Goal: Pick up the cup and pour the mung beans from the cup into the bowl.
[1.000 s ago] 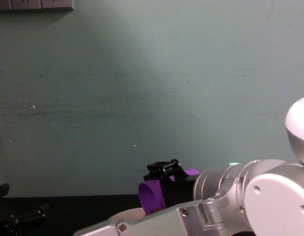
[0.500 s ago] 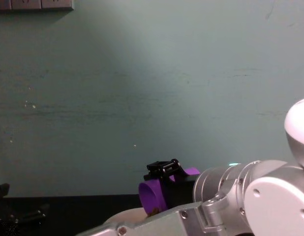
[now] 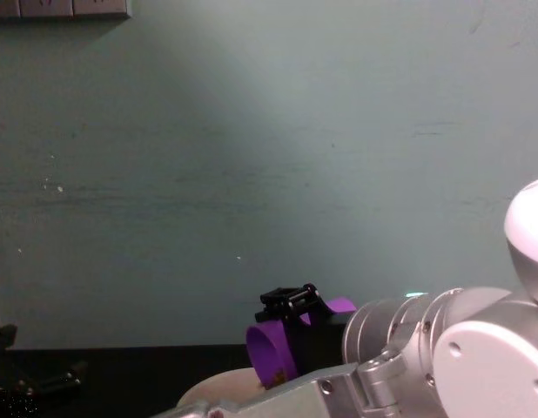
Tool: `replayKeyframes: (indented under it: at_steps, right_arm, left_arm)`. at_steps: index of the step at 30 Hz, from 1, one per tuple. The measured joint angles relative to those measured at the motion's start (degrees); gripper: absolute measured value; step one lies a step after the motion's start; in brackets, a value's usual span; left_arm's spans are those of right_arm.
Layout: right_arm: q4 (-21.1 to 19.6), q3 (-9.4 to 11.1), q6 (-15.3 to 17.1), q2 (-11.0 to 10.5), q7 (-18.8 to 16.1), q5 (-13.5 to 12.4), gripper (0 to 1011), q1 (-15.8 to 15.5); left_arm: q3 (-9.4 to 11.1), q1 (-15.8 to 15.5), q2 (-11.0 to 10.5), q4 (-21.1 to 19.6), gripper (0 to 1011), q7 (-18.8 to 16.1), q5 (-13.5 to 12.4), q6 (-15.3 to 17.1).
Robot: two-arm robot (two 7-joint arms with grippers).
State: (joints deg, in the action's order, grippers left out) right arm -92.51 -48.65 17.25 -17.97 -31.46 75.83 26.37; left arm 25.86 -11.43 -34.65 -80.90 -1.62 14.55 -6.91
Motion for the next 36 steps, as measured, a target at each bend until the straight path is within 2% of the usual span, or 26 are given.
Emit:
replayKeyframes:
  at_steps: [13,25,36]
  right_arm:
    - [-0.6,-0.5,0.1,-0.3,-0.2,1.2,726,-0.2]
    - [-1.1,-2.6,0.8,-0.7,-2.4,6.5,726,0.5]
    - [-1.4,-5.2,0.8,-1.1,-4.8,12.3,726,1.4]
  left_arm:
    - [0.0,0.0,0.0,0.0,1000,0.0,0.0,0.0]
    - [0.0,0.0,0.0,0.0,1000,0.0,0.0,0.0]
    - [0.0,0.0,0.0,0.0,1000,0.0,0.0,0.0]
